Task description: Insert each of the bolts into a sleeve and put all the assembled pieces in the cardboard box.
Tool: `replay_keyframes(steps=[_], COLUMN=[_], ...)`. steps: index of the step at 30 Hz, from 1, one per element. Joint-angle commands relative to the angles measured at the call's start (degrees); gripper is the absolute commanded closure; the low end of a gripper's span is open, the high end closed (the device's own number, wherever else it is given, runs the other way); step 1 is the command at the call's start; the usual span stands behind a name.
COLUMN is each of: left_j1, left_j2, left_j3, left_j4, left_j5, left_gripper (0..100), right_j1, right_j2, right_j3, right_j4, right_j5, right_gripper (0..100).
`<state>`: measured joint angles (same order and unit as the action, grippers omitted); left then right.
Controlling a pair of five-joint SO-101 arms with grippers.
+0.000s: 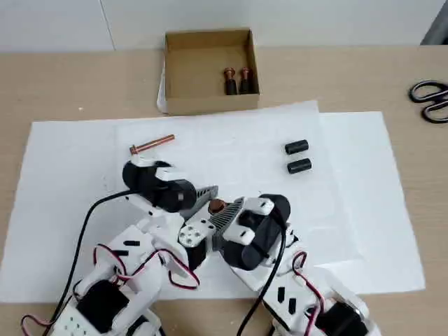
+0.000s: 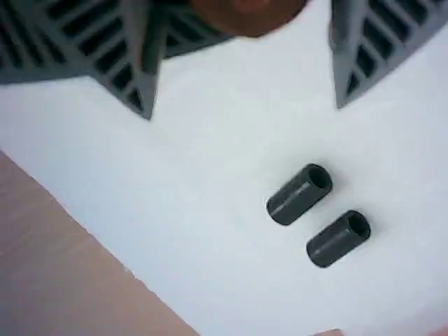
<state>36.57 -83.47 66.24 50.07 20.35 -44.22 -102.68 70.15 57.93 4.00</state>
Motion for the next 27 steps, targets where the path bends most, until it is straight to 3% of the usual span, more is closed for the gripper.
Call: replay_keyframes(steps=[1,9,12,18,21,27], left_j1=[-0.2,-0.4,-4.9,-17.6,-20.3,-23.6], left_j2=[0.0,0.6,3.8,18.8,26.9,41.5], left_j3=[-2.8,-9.8,-14.4,-23.2,-29.1,-41.7], left_j4=[-1.0,-1.2,-1.7,-8.6,-8.7,-8.2], left_j5=[-0.4,2.4,2.1,2.2,2.5,2.5], left_gripper=[84,84,84,84,84,84], right_j1=[-0.1,0.0,2.4,8.0,9.5,19.2], right_j2=[-0.7,-0.6,-0.3,-0.2,-0.1,5.5], right_j3=[-0.8,-0.5,0.1,1.2,1.9,4.8], right_j4=[-1.4,-1.4,-1.6,-1.9,-2.9,-7.3], right_j5=[0.6,0.6,0.6,0.6,0.6,0.3], right_gripper=[99.5,99.5,99.5,99.5,99.5,99.5])
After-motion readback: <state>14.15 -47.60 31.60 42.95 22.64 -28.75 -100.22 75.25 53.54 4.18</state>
